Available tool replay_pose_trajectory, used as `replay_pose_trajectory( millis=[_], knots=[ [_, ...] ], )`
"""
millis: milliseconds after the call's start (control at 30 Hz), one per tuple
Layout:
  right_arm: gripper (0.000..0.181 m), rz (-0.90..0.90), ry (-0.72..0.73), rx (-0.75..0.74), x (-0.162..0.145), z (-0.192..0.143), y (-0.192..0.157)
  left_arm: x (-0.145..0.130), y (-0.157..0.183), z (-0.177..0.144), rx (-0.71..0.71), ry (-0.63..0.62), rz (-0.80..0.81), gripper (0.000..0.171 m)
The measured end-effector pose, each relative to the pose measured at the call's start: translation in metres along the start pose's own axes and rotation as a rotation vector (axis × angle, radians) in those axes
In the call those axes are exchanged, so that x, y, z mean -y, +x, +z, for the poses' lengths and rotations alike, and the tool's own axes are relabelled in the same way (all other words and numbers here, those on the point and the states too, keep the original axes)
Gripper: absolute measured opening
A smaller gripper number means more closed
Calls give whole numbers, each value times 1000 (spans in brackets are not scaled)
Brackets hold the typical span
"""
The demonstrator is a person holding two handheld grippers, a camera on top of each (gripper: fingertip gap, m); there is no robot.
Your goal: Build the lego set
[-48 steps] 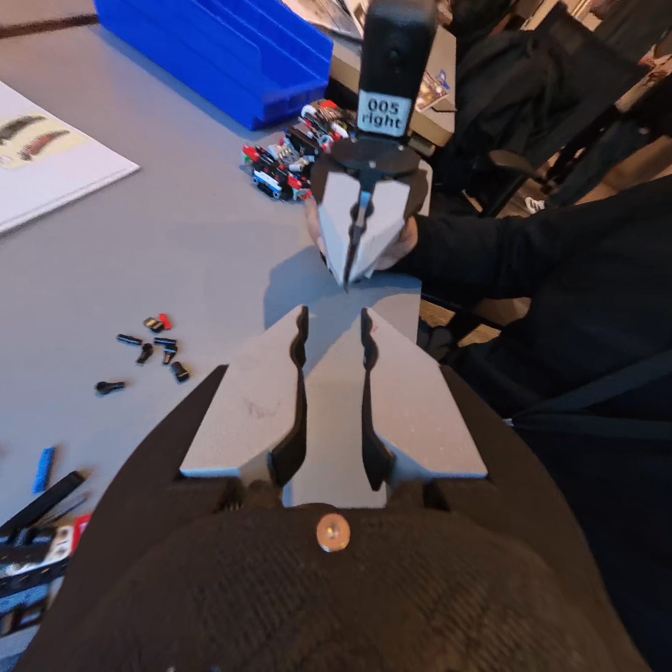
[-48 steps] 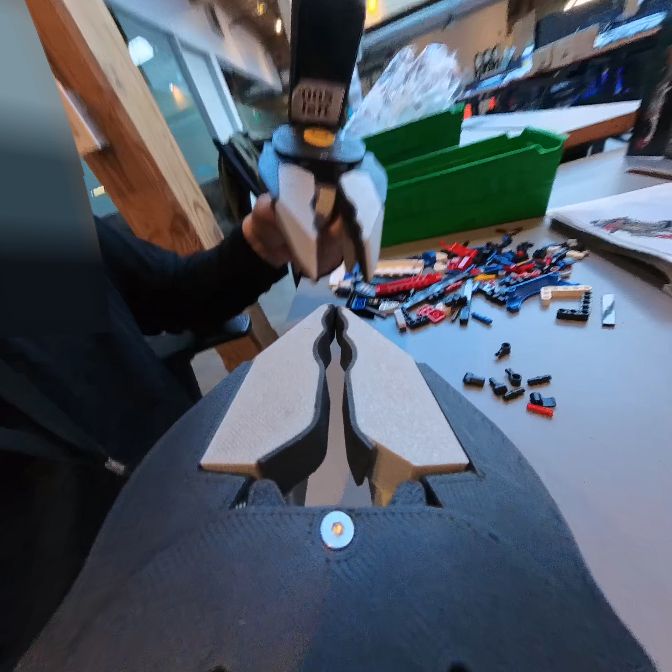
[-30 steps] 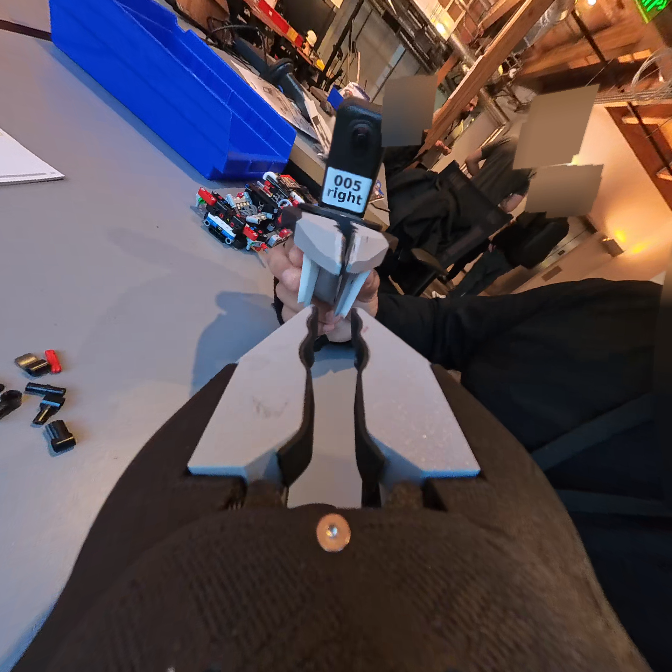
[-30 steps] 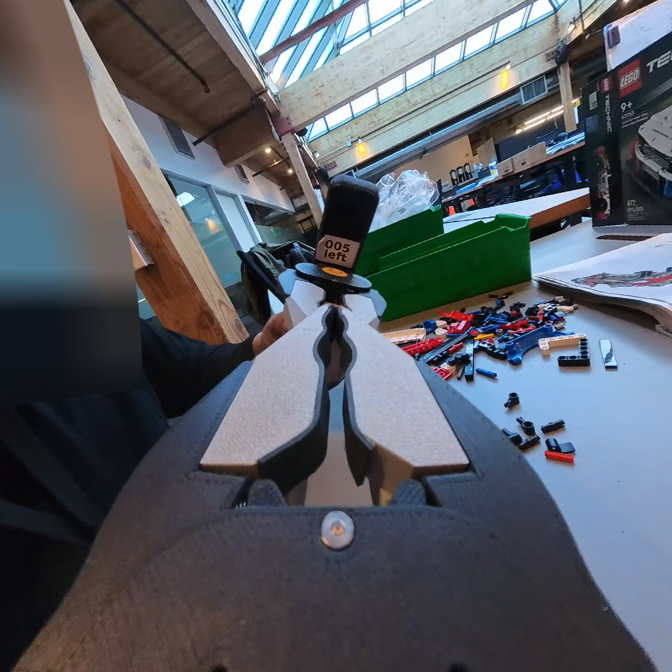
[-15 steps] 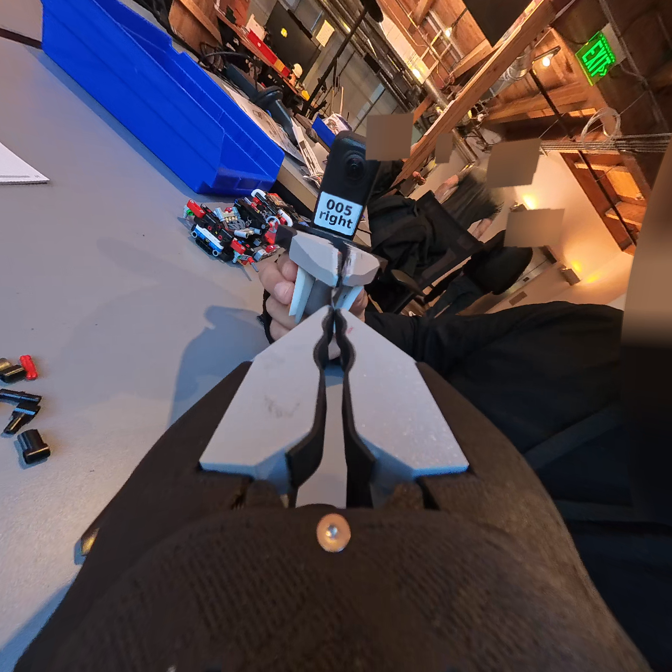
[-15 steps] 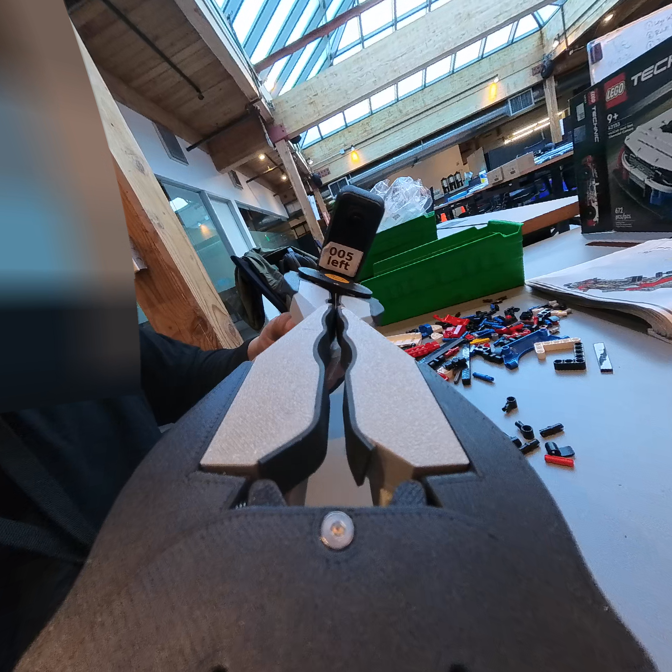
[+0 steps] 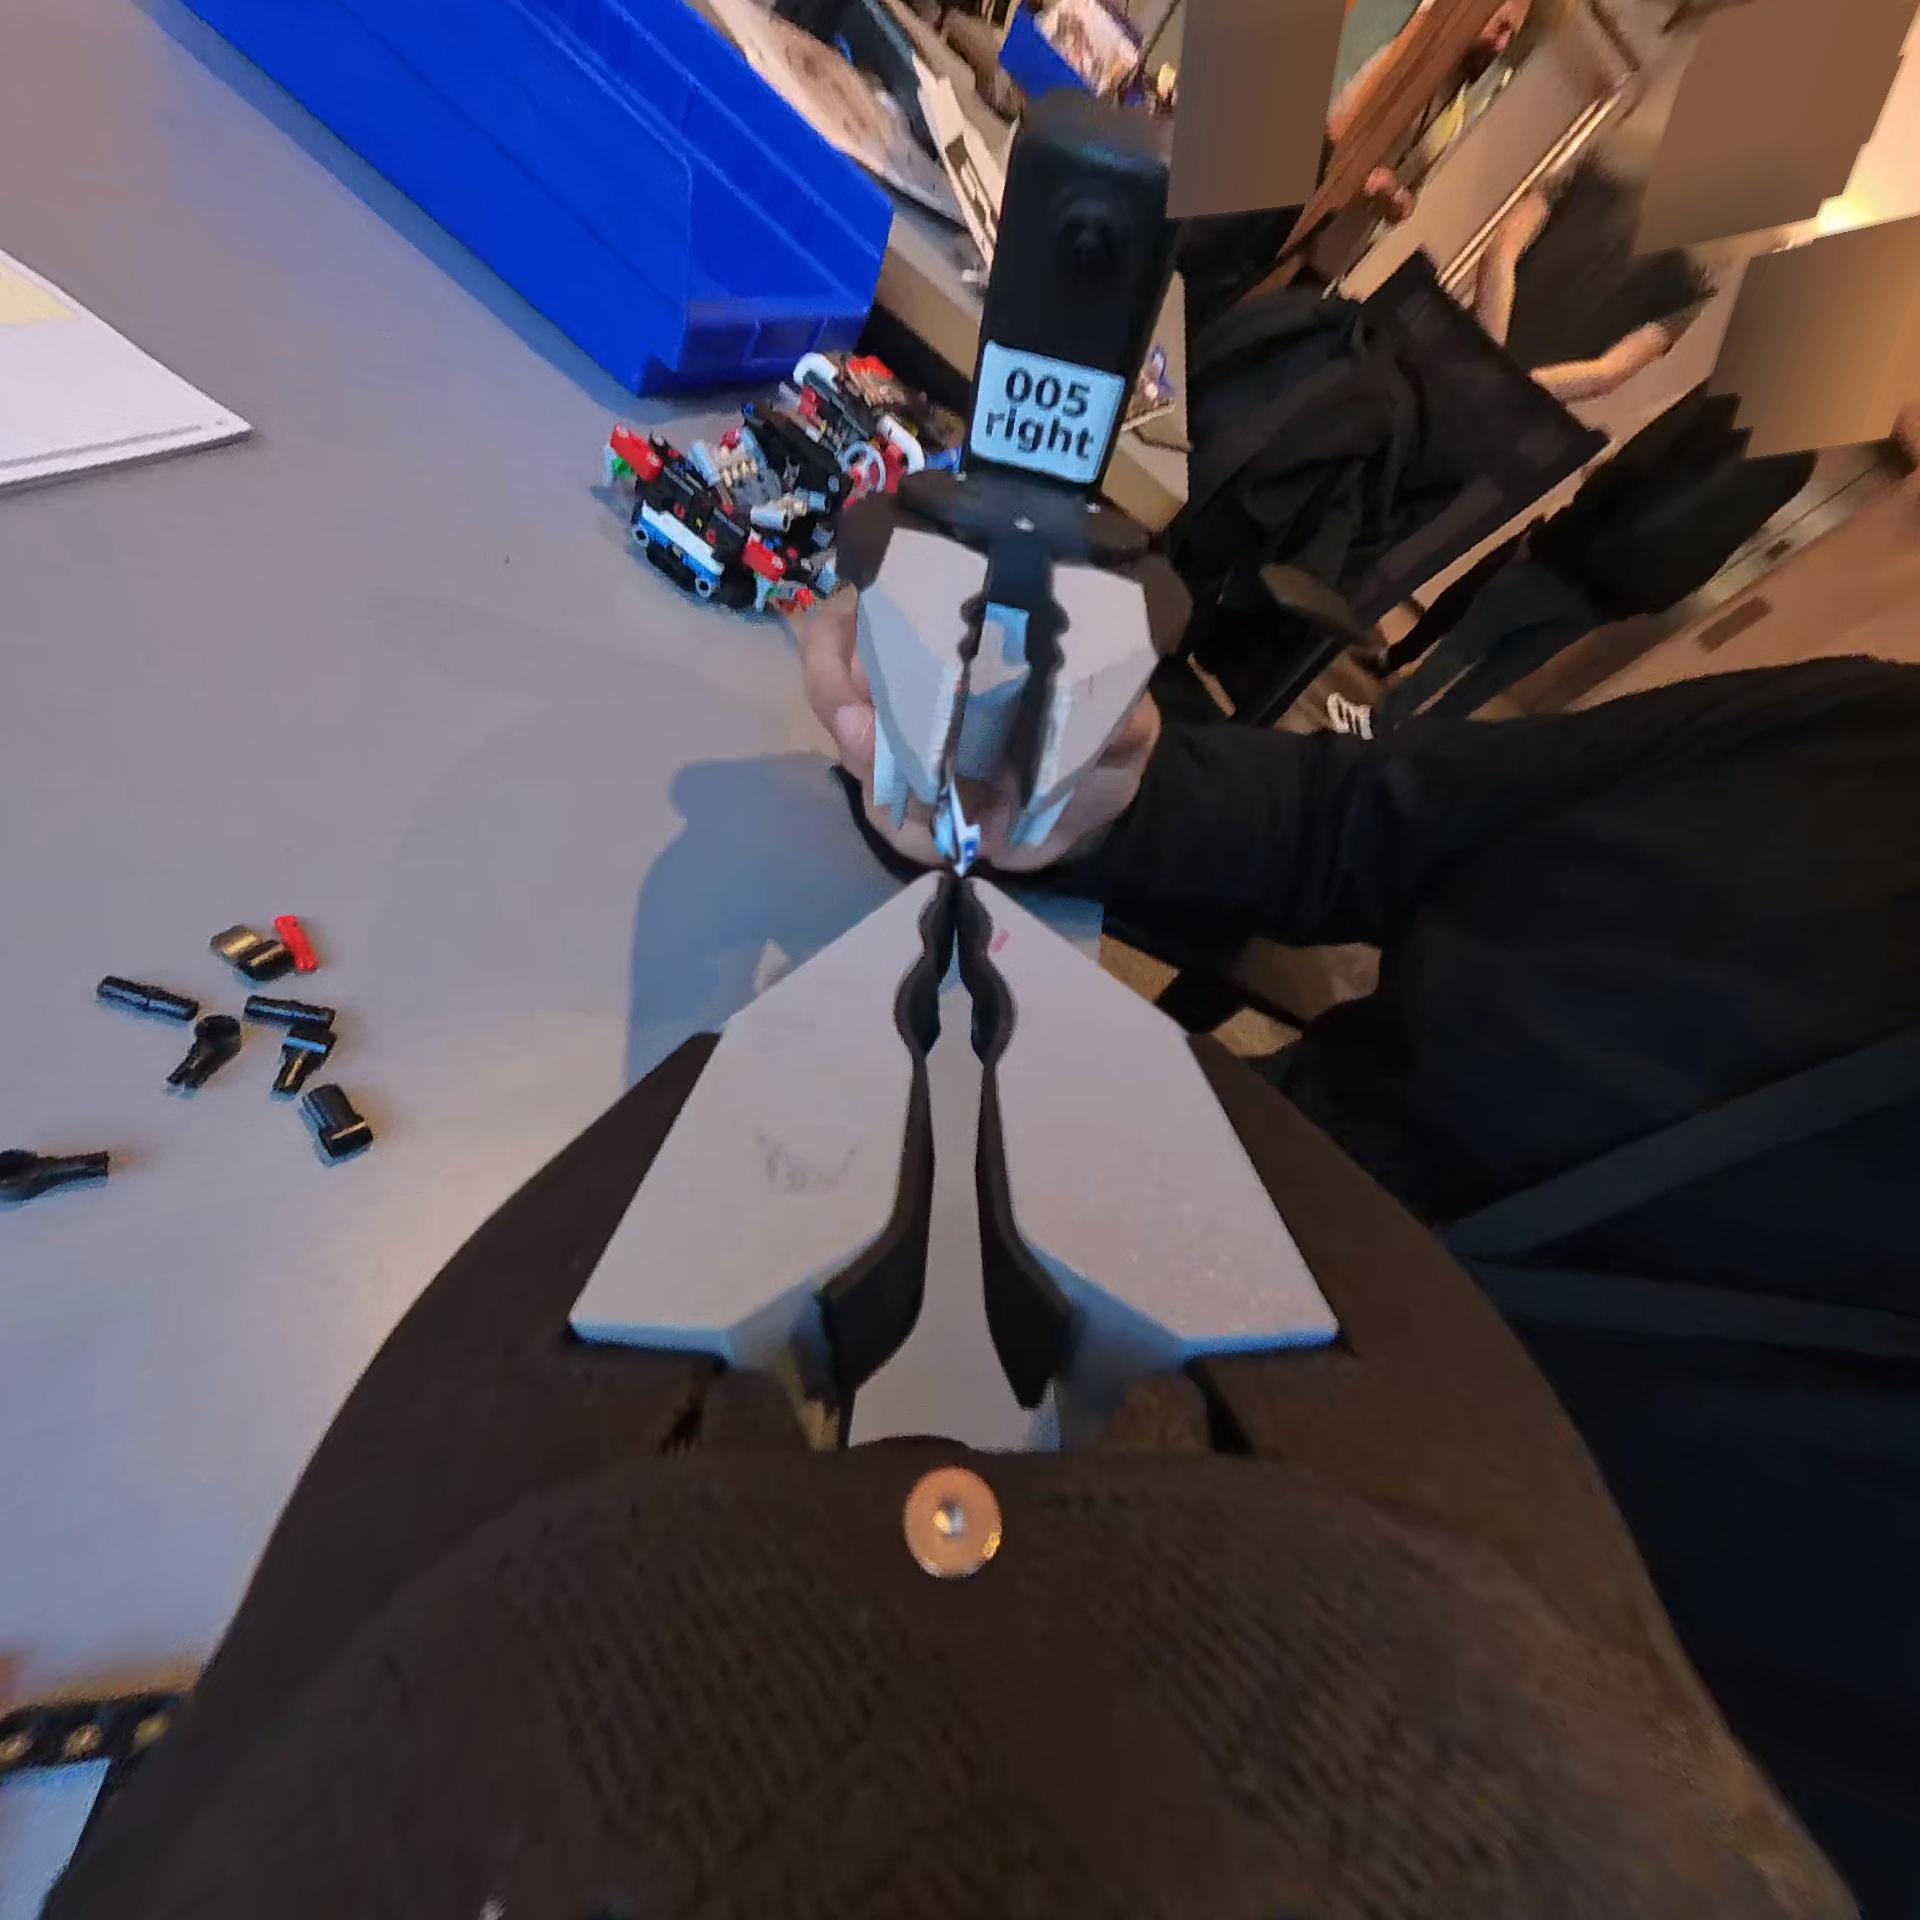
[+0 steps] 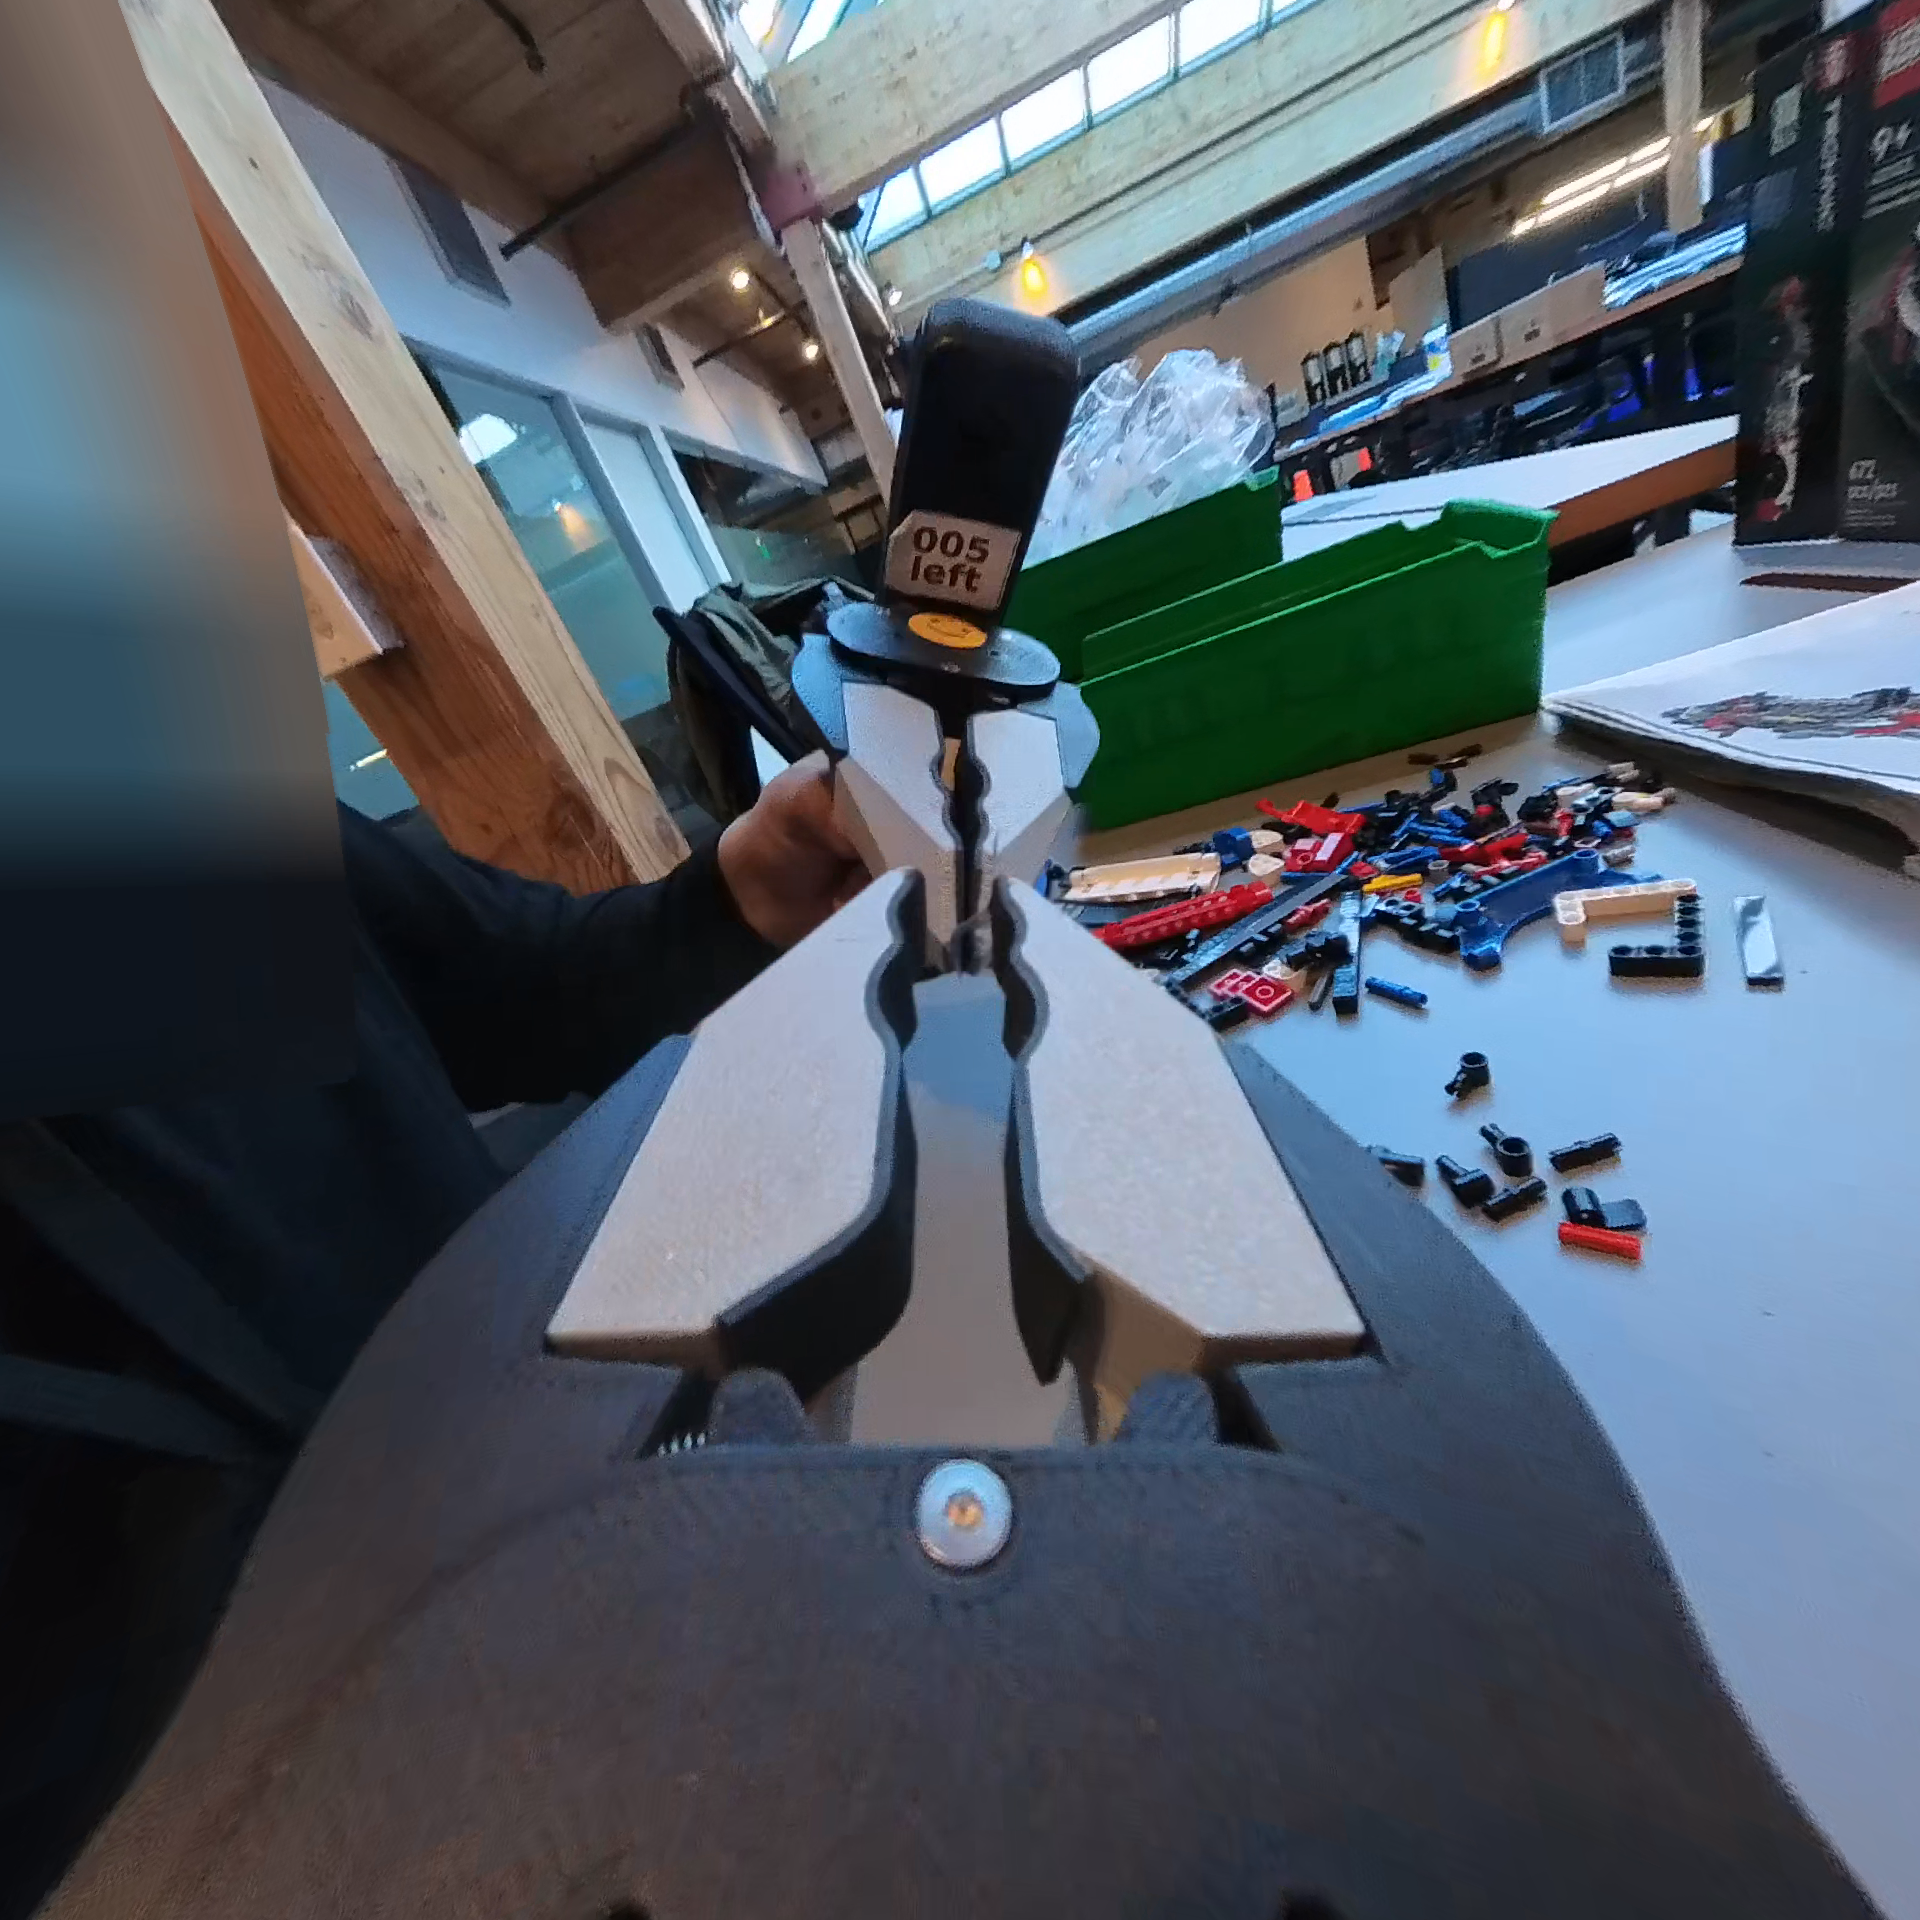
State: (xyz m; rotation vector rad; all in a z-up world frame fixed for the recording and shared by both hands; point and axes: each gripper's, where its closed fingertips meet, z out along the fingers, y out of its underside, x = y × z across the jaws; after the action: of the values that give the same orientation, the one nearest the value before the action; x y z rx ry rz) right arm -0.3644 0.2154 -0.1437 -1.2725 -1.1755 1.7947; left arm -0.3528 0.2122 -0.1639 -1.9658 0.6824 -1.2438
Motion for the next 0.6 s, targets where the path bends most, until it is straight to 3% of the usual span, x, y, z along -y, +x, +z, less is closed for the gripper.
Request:
replay_pose_trajectory(
  millis=[167,267,367,467,600],
  knots=[
    [13,1,40,-21,13,-10,4,-16,-1,1,13,-107,10,0],
    [14,-20,-11,-30,12,-16,7,-21,-6,-1,72,-164,57,0],
    [15,-109,-210,-86,-10,-13,10,-30,-12,-7,158,-254,126,0],
    [18,-210,-415,-118,-34,-9,9,-50,-24,-17,303,-439,238,0],
    [16,-302,-540,-128,-51,-2,2,-67,-27,-23,380,-571,316,0]
  ],
)
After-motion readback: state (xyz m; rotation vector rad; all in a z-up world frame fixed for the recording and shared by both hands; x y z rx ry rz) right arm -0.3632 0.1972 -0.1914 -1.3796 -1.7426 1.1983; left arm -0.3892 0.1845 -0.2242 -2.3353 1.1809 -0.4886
